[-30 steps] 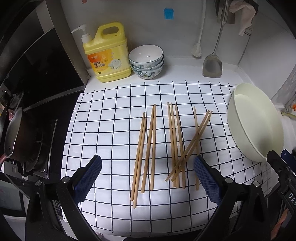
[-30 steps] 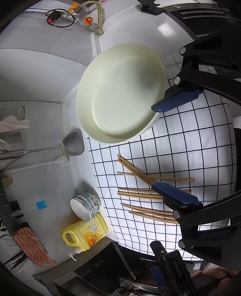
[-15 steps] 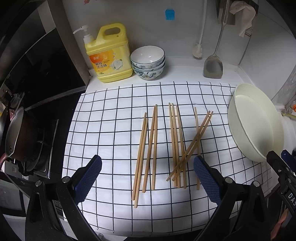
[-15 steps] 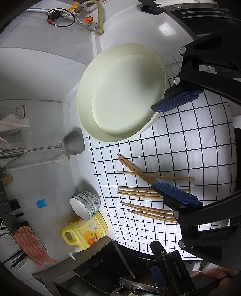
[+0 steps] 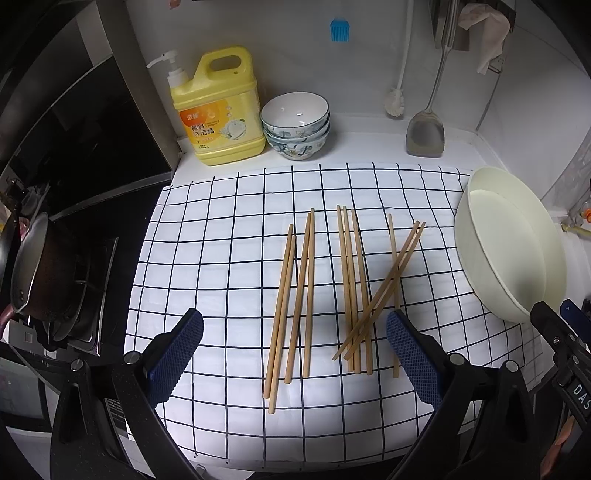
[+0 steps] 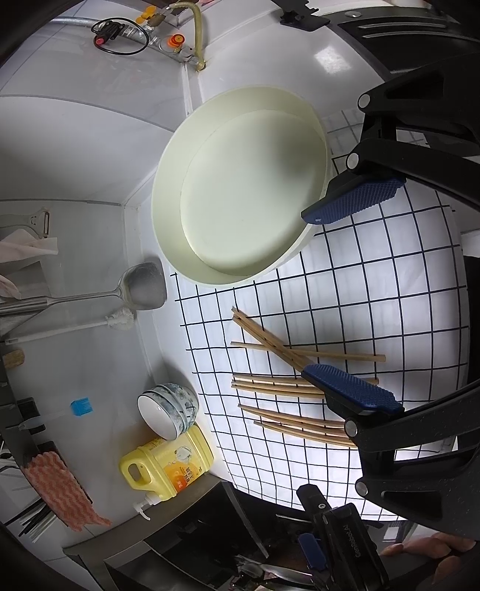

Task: Organize utensils

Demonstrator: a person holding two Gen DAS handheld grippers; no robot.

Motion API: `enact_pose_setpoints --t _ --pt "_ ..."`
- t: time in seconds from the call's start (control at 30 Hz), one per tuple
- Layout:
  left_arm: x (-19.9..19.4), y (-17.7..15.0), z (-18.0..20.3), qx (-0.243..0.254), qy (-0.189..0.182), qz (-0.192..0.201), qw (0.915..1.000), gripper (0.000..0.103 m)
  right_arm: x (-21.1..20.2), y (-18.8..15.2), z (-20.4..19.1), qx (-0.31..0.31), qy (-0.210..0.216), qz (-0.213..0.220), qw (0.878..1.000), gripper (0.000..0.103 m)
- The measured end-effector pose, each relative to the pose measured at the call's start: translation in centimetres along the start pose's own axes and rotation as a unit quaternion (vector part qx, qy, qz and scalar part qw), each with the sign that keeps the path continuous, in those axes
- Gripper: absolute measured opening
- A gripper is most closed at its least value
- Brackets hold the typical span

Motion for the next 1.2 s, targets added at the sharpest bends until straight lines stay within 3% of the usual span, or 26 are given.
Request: enact_pose_setpoints --t 0.8,1.2 --pt "-0.3 0.3 -0.7 -0.002 0.000 0.002 1.0000 0.097 0.1 0.2 -0.2 -0.003 -0.002 0.000 1.000 0.075" --pt "1.9 0.3 -4.8 -0.019 0.013 -0.003 0.9997 0.097 1.6 0.2 -2.8 -0.019 0.016 -0.001 1.000 0.075"
Point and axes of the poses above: each gripper's, at about its wrist camera, not at the fingertips, and x roughly the way its jaws point, z to its right, y to its top, the point moved 1 cm from there along x, roughly the way its jaws point, and after that the axes turned 12 degrees about -x, right-handed, at the moved point
